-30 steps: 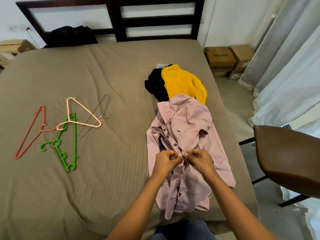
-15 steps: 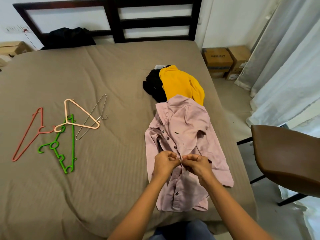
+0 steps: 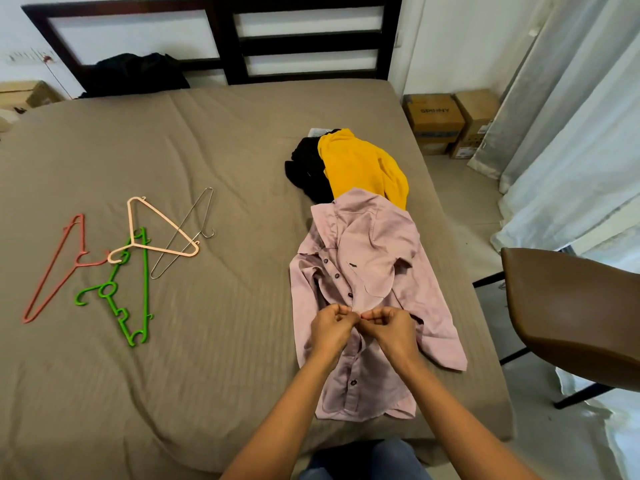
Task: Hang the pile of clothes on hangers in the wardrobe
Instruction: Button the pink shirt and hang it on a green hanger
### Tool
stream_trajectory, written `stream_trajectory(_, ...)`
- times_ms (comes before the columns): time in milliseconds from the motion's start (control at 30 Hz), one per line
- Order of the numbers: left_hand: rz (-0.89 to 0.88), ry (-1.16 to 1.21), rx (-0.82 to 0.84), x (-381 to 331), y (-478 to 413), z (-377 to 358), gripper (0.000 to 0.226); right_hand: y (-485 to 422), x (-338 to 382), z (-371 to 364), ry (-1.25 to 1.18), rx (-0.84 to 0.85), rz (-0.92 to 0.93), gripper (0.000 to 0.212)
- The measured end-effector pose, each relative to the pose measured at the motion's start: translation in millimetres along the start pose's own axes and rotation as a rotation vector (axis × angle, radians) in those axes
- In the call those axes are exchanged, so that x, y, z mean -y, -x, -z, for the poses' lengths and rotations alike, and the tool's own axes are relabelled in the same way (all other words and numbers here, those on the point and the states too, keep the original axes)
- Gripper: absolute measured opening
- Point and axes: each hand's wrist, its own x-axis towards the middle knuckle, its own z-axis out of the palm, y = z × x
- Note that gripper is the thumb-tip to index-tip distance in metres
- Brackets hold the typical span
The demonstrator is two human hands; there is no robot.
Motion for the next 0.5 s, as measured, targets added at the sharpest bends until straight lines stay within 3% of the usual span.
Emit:
stream_trajectory(167, 0.007, -0.052, 0.004, -2.2, 0.4, 1.1, 0.014, 1.2, 6.3, 0.6, 0.051, 0.001, 0.011, 0.016)
stream_trajectory(333, 0.269, 0.236, 0.107, -9.9, -0.1, 4.1, 0.019, 4.3, 5.6, -6.0, 0.116, -0.110, 0.090, 0.011)
stream_trajectory(500, 0.365, 0.457, 0.133, -6.7, 1.0, 3.0, 0.024, 9.0, 1.7, -12.9, 0.041, -0.167, 0.171, 0.006)
